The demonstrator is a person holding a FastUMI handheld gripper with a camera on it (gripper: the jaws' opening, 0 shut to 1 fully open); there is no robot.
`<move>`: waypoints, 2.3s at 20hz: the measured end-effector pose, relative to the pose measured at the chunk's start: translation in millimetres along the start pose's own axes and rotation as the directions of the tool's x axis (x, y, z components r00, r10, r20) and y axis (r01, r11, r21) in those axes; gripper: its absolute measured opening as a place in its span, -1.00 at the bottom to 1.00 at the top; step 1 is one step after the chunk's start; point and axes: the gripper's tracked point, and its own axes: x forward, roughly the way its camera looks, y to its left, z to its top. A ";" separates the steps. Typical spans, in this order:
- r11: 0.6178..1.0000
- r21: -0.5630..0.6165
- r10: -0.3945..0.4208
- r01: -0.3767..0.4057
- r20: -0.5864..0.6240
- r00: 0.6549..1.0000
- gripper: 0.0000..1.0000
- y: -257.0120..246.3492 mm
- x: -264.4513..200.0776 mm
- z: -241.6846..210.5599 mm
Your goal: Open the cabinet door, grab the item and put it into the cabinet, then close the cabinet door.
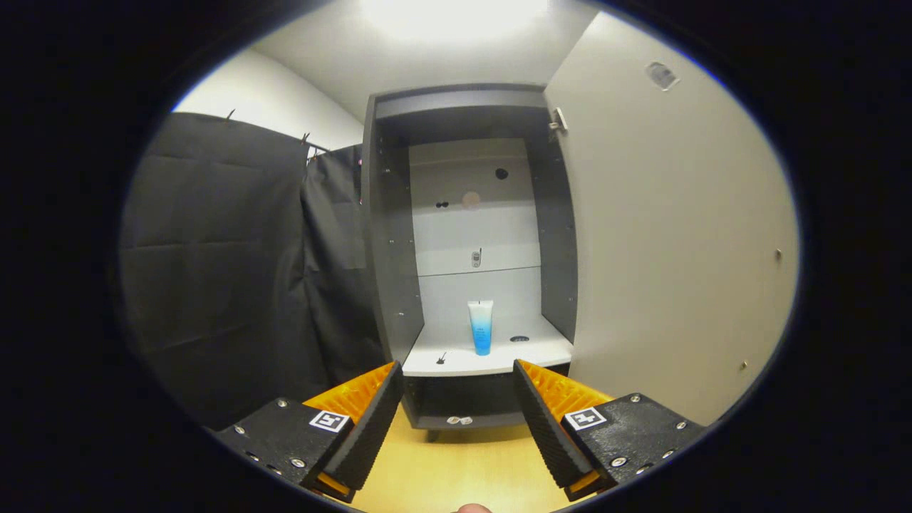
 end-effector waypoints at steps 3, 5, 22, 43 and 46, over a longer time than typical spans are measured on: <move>1.000 0.009 -0.010 0.011 -0.045 0.999 0.87 -6.7 -45.9 -14.2; 0.999 -0.017 -0.028 0.027 -0.051 0.998 0.87 -14.9 -68.6 -18.1; 0.931 -0.143 -0.339 0.336 0.010 0.941 0.87 -253.9 -173.9 26.1; 0.990 -0.072 -0.121 0.121 -0.001 0.993 0.83 -277.6 -82.4 15.8; 0.995 -0.018 -0.095 0.094 -0.016 0.995 0.83 -236.0 -79.8 6.8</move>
